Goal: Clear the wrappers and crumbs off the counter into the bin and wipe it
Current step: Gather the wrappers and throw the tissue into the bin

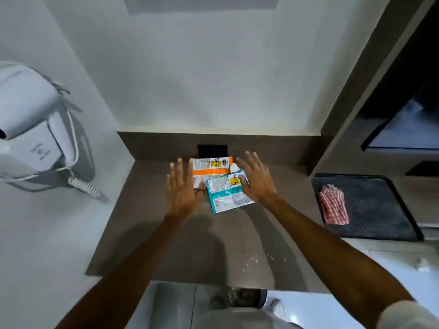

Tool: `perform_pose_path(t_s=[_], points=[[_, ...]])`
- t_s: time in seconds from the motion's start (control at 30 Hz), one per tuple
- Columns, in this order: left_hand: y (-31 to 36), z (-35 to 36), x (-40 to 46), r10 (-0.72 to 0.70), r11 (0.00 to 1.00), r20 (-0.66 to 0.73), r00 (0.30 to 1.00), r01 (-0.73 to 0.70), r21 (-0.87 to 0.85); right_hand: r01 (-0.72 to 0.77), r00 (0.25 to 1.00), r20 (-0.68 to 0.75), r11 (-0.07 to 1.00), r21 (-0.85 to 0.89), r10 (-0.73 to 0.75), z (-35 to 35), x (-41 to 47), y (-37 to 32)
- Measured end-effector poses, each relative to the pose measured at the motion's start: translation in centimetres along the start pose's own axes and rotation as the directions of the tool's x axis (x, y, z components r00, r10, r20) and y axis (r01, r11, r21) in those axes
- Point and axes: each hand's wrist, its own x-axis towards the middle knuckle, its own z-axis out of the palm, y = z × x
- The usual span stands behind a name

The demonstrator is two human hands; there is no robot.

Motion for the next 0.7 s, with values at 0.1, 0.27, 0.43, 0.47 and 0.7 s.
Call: perform_pose_path(t_s=[0.1, 0.27, 0.43, 0.47, 0.7], points=[[-0.5, 2.9, -0.5, -0.086, 0.972, 0.231, 0.969, 0.133, -0.195, -0.276, 0.953, 0.168, 0.953, 0.128, 0.253, 2.7, -0.4, 0.2], [0.6, 5.8, 0.1, -0.144, 0.557, 0.510, 0.848, 0.495, -0.667, -0.559, 0.786, 0.384, 0.822, 0.107, 0.485, 5.5, -0.4, 1.0], [0.7, 8.7, 2.5, -0.341, 0.328, 0.547, 0.765, 0.642, -0.694, -0.552, 0.801, 0.375, 0.818, 0.160, 0.467, 7.6, 0.3, 0.9], [0.6, 9.0, 2.7, -0.369, 0.300, 0.551, 0.748, 0.657, -0.692, -0.570, 0.805, 0.367, 0.779, 0.261, 0.466, 7.8, 0.3, 1.0], [-7.6, 8.0, 2.2, -0.494, 0.218, 0.396, 0.774, 0.552, -0.805, -0.547, 0.826, 0.194, 0.670, 0.502, 0.529, 7.7, 1.8, 1.1]])
